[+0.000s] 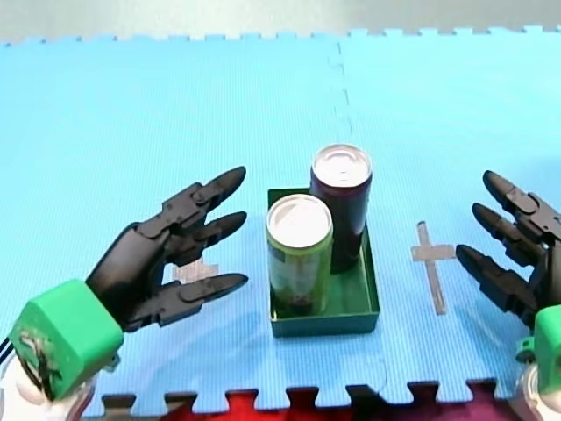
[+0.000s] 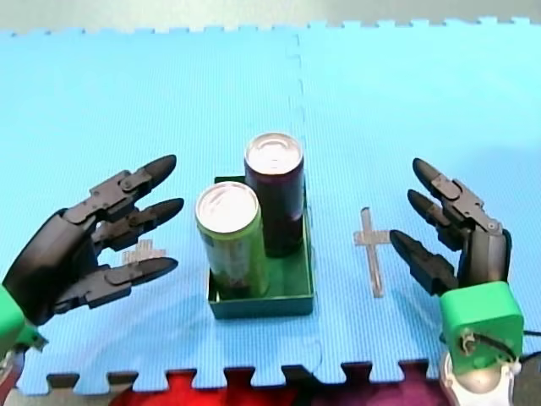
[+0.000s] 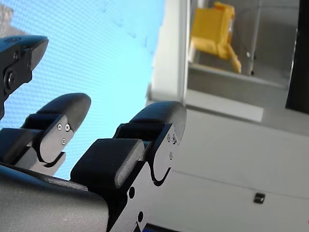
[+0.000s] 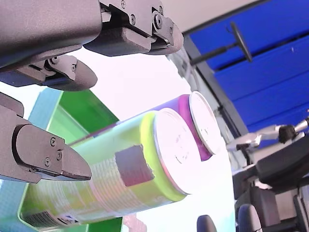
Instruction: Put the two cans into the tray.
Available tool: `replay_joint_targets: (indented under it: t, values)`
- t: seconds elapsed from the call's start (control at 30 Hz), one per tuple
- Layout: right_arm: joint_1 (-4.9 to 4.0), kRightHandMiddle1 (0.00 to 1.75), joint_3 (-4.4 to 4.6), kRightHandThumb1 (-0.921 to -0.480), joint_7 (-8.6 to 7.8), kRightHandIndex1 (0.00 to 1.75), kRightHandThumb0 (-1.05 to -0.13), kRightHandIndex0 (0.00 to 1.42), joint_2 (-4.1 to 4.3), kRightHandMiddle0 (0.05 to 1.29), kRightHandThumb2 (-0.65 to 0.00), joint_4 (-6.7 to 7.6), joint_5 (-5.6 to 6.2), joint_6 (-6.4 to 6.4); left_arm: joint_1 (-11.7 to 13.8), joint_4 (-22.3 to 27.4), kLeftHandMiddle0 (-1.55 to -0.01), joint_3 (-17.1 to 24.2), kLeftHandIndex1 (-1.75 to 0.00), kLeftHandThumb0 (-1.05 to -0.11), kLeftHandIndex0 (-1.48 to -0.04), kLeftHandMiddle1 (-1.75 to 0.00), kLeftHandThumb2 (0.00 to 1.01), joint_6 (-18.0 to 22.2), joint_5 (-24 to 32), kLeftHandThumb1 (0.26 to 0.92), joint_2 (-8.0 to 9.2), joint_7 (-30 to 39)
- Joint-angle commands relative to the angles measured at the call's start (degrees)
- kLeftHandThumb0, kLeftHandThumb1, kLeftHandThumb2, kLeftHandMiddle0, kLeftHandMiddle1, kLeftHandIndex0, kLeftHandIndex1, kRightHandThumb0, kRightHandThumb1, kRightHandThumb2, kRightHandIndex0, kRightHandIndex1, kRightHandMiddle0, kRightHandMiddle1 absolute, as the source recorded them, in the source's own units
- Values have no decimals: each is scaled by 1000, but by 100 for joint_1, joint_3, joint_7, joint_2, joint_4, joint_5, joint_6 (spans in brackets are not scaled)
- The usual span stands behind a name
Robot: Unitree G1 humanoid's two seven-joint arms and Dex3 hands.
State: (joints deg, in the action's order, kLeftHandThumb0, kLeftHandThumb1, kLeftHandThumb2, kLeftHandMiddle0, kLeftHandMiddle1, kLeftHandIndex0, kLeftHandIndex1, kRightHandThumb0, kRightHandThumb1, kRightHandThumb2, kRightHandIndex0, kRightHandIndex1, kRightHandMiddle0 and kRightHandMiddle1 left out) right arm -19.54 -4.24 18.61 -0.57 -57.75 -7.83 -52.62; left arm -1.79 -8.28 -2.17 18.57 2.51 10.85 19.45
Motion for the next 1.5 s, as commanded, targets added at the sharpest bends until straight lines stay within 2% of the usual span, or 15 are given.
replay_joint_targets:
  t: [0.0, 0.33, 0.47, 0.53, 0.6, 0.63, 0.7, 0.73, 0.9, 1.1, 1.3, 1.47]
  values:
    - [-7, 1, -14, -754, 0, 0, -278, 891, 29, 813, 0, -5, 12, -40, 44, 68, -475, 45, -2, -1048, -305, -6, 68, 32, -35, 921, 39, -65]
    - [-3, 0, -14, -757, -20, 0, -274, 890, 33, 812, -1, -11, 16, 3, 172, 350, -473, 236, 0, -1048, -295, -4, 100, -84, -57, 921, 149, -246]
    - [-16, 0, -17, -757, -10, 0, -273, 890, 32, 812, 0, -16, 13, 36, 87, 288, -480, 401, 0, -1048, -292, -7, 105, -240, 22, 921, 151, -380]
    - [-18, 0, -15, -756, -4, 0, -273, 891, 35, 812, 0, -8, 6, 35, -140, -38, -481, 497, 0, -1048, -292, -7, 103, -362, 72, 921, 122, -471]
    - [-12, 0, -9, -757, 8, 0, -273, 891, 38, 812, 0, 10, -9, 25, -429, -590, -483, 582, -1, -1048, -294, -7, 84, -278, 105, 900, -20, -644]
    - [-8, 1, -7, -757, 14, 0, -274, 891, 38, 813, 0, 19, -16, 18, -517, -788, -510, 607, -28, -1048, -356, -19, 34, -197, 109, 811, -103, -738]
    - [-2, 1, 0, -757, 22, 0, -275, 891, 36, 813, 0, 38, -29, 0, -616, -1065, -573, 636, -47, -1005, -447, -37, 9, 16, 84, 741, -275, -943]
    - [0, 1, 3, -757, 25, 0, -275, 891, 34, 814, 0, 47, -34, -7, -646, -1154, -625, 638, -47, -943, -501, -46, 4, 93, 77, 721, -335, -1005]
    - [17, 2, 33, -757, -2, 1, -278, 894, 20, 817, 0, 98, -49, -32, -946, -1825, -676, 637, -24, -887, -553, -34, 1, 247, 204, 711, -515, -936]
    - [51, 1, 125, -762, 4, 1, -280, 895, 28, 817, -2, 179, -152, 4, -1291, -2641, -690, 638, -10, -883, -556, -23, 3, 676, 207, 719, -595, -799]
    - [69, 0, 172, -769, -12, 0, -277, 893, 29, 813, -3, 213, -210, 27, -1452, -3045, -703, 615, -6, -856, -565, -16, 2, 1032, 183, 723, -720, -809]
    - [76, 0, 190, -772, -67, 0, -274, 892, 30, 811, -2, 237, -184, 42, -1542, -3194, -706, 655, -5, -822, -572, -9, 0, 1025, 291, 720, -776, -710]
